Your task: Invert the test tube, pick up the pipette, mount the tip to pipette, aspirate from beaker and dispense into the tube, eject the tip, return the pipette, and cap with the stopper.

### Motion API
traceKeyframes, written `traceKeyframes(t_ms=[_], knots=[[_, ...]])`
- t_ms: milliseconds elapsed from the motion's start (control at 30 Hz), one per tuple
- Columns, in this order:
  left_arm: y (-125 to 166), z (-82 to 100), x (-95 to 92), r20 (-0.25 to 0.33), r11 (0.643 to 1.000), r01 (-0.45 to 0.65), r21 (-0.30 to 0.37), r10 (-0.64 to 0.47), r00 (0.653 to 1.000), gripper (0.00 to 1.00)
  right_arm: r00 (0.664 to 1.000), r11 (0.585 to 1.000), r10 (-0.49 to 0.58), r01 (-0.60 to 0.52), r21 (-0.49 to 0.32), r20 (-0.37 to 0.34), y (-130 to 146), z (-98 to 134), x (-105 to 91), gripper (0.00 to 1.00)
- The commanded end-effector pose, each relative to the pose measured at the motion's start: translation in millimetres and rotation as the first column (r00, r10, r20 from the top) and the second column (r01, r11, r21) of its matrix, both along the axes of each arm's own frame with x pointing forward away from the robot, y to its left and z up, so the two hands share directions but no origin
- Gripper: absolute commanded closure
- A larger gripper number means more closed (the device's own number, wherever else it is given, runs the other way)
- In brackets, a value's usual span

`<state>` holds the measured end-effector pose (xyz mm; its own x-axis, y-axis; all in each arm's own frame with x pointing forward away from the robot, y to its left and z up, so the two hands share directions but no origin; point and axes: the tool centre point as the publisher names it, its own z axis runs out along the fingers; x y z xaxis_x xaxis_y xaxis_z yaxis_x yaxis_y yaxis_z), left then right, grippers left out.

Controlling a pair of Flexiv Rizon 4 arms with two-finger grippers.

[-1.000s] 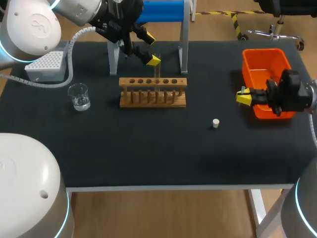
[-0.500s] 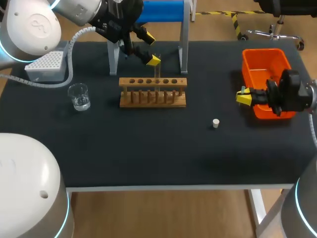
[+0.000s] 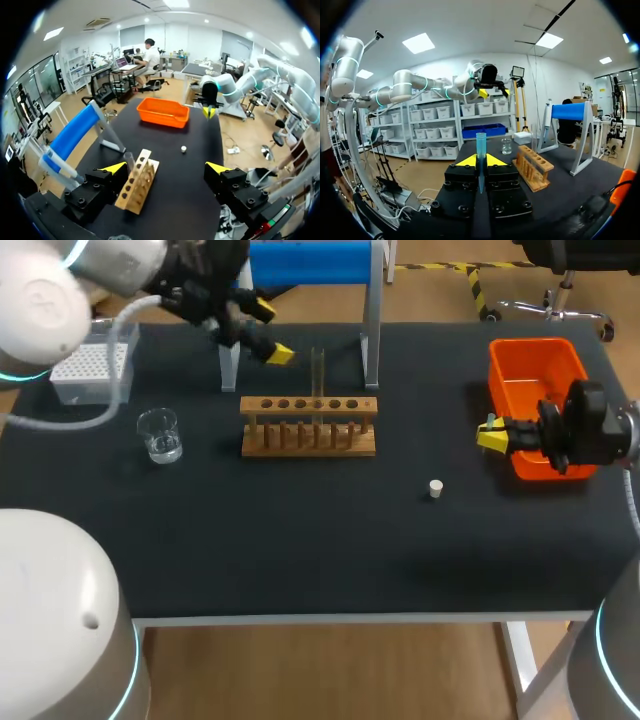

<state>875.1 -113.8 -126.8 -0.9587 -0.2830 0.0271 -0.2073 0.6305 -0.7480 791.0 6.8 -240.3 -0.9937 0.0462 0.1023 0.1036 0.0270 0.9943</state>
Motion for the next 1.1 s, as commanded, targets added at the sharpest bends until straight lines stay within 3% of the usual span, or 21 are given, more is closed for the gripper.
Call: traceKeyframes(t_ms=[33,367,633,1100], knots=[[37.4,5.4,-14.8,0.024,0.999,-0.037,-0.016,0.037,0.999,0.00,1.000,1.000,0.002,-0.002,0.000,0.000,-0.9,-0.3,-0.3,1.00],[73.4,7.4,-6.2,0.027,0.982,-0.184,-0.033,0.185,0.982,0.00,1.000,1.000,0.002,-0.002,0.000,0.000,-0.9,-0.3,-0.3,1.00],[71.8,5.4,4.3,0.015,0.962,-0.271,-0.038,0.272,0.962,0.00,1.000,1.000,0.002,-0.002,0.000,0.000,-0.9,-0.3,-0.3,1.00],[72.3,-9.1,21.8,-0.007,0.892,-0.451,-0.010,0.451,0.892,0.00,1.000,1.000,0.002,-0.002,0.000,0.000,-0.9,-0.3,-0.3,1.00]])
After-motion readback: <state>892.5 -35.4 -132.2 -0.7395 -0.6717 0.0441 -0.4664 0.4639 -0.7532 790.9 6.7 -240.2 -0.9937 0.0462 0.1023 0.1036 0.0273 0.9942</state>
